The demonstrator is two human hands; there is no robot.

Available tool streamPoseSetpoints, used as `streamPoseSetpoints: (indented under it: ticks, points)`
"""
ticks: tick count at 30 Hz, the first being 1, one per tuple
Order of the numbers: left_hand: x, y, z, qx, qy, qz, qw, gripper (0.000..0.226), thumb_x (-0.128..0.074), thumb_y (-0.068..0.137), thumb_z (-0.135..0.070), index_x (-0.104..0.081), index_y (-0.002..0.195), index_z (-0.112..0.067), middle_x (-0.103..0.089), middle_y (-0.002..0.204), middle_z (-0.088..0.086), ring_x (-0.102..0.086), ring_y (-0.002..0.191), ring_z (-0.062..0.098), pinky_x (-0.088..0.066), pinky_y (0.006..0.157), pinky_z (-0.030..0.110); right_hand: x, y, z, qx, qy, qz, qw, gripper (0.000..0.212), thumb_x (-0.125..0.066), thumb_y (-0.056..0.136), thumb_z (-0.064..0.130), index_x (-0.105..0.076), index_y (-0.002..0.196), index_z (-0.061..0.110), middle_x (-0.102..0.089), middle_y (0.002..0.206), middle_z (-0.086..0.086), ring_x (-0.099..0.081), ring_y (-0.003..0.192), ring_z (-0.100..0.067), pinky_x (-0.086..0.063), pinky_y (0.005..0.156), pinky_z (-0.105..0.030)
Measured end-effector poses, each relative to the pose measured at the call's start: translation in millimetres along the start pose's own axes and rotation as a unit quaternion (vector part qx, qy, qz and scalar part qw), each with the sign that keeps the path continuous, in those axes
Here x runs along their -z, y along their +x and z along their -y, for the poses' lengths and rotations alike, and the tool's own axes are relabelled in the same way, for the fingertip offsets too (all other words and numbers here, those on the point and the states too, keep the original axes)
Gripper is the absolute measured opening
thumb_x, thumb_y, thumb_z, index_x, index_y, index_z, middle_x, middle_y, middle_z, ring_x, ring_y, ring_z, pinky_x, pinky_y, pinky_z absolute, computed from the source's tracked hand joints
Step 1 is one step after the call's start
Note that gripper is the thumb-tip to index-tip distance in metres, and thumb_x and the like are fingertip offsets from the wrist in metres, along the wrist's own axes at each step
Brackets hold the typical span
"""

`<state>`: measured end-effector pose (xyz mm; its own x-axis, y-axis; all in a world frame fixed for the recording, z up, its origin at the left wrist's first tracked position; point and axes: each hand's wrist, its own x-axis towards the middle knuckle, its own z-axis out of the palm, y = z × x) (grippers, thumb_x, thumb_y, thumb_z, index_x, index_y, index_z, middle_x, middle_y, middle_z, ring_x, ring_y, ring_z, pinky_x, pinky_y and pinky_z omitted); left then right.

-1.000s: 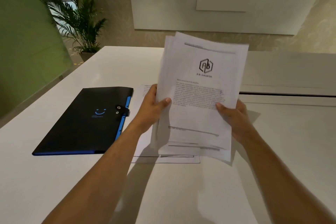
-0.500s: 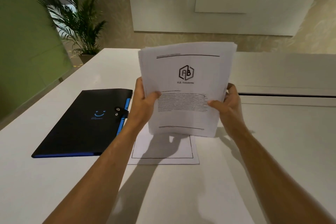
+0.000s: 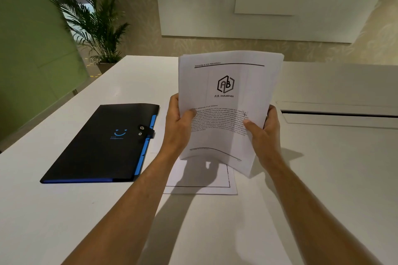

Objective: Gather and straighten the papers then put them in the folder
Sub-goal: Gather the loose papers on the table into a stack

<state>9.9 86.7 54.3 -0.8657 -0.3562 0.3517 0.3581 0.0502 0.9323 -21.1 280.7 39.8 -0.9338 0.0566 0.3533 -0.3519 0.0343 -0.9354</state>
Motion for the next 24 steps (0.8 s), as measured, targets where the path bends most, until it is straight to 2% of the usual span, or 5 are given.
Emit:
streamPoseSetpoints:
  ticks: [7,11,14,17,24]
  points:
    - [-0.5,3.4,0.1,0.016,0.017,-0.017,1.000,0.028,-0.047,0.098,-0.009,-0.044,0.120,-0.025,-0.059,0.114,0.002,-0.061,0.100,0.021,-0.056,0.065,0.016,8.0,5.0,-2.0,-0.011,-0.054,0.024,0.998,0.035,-0.065,0.090,0.005,-0.057,0.124,0.013,-0.068,0.108,0.000,-0.066,0.094,-0.009,-0.055,0.067,-0.016]
    - [5.9,5.0,10.1,0.041,0.095,-0.073,0.992,0.020,-0.045,0.100,-0.024,-0.048,0.119,-0.017,-0.060,0.111,0.002,-0.062,0.103,0.020,-0.055,0.081,0.027,15.7,10.8,1.3,-0.024,-0.051,-0.021,0.998,0.032,-0.068,0.087,0.006,-0.060,0.115,0.021,-0.069,0.102,0.006,-0.068,0.090,-0.009,-0.056,0.071,-0.022]
    - [23.1,3.0,26.9,0.088,0.341,-0.122,0.928,0.032,-0.051,0.097,-0.030,-0.050,0.124,-0.015,-0.054,0.122,0.005,-0.054,0.115,0.025,-0.045,0.087,0.034,27.1,19.7,-2.3,-0.102,-0.028,-0.059,0.993,0.028,-0.067,0.082,-0.001,-0.066,0.096,0.022,-0.072,0.091,0.008,-0.070,0.085,-0.017,-0.057,0.073,-0.032]
    - [34.3,-4.8,42.7,0.186,0.489,-0.040,0.851,0.050,-0.060,0.090,-0.032,-0.044,0.135,-0.013,-0.047,0.136,0.013,-0.047,0.122,0.033,-0.043,0.095,0.047,38.1,23.7,-11.3,-0.206,-0.018,-0.039,0.978,0.029,-0.064,0.077,-0.008,-0.070,0.092,0.015,-0.075,0.092,-0.006,-0.072,0.089,-0.032,-0.060,0.081,-0.046]
    - [24.6,-9.4,48.9,0.274,0.435,-0.039,0.857,0.061,-0.057,0.090,-0.033,-0.034,0.144,-0.015,-0.043,0.144,0.012,-0.044,0.129,0.032,-0.040,0.103,0.050,23.8,2.4,-46.7,-0.311,-0.103,0.036,0.944,0.029,-0.063,0.063,0.001,-0.070,0.090,0.007,-0.076,0.088,-0.014,-0.073,0.082,-0.037,-0.058,0.082,-0.059]
